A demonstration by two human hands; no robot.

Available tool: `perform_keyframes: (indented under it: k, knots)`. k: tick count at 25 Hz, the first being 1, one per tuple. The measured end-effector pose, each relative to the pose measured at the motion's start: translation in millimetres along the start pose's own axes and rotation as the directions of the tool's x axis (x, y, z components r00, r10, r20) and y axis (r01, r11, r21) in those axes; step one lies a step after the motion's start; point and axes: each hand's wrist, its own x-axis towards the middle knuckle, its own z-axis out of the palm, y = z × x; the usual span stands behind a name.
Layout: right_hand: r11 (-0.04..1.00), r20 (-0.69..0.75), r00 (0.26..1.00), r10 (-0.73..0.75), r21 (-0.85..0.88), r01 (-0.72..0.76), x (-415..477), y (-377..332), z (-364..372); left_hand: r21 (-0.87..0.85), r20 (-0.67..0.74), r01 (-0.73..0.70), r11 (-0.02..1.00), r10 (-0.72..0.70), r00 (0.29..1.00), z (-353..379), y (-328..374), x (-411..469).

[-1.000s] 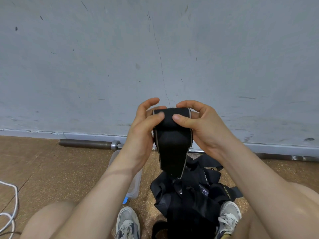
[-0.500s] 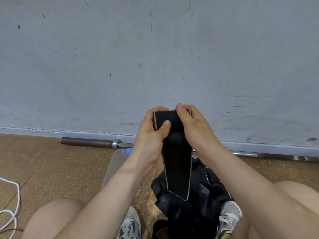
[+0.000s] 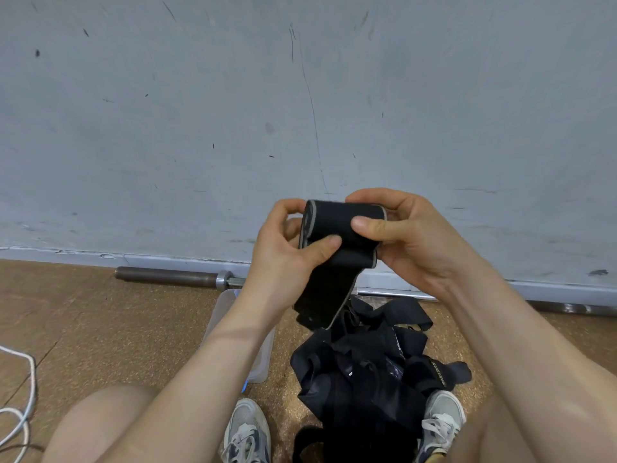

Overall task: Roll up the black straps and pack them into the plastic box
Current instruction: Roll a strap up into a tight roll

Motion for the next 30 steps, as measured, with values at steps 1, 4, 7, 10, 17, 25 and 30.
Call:
perform_keyframes:
  k: [1,4,7,10,17,25,30]
  knots:
    - [0.998,0.052,0.998,0.048,-0.04,-0.046,-1,-2,-4,0.079,0.047,-0.024,0.997,0.02,0.999,-3,-1,0]
    - [0.945,0.206,0.946,0.251,-0.263,-0.194,-5,-9,-16,0.352,0.204,-0.218,0.91,0.153,0.967,-8,1,-2]
    - [0.869,0.235,0.951,0.2,-0.49,-0.062,-6,-12,-21,0.358,0.102,-0.206,0.911,0.181,0.978,-2,-1,-4]
    - [0.89,0.159,0.986,0.045,-0.455,0.033,-4,-14,-26,0.319,-0.068,-0.123,0.94,0.152,0.986,-3,-7,-1]
    - [0.8,-0.04,0.995,-0.097,-0.598,0.054,-3,-8,-19,0.641,0.106,-0.296,0.708,0.301,0.948,4,-15,-1]
    - [0.378,-0.093,0.869,-0.486,-0.919,0.113,1,22,-2,0.525,0.211,0.024,0.851,-0.158,0.965,2,-5,-2]
    - [0.282,-0.066,0.836,-0.544,-0.953,0.109,1,31,6,0.401,0.209,0.203,0.893,-0.305,0.929,-5,1,0]
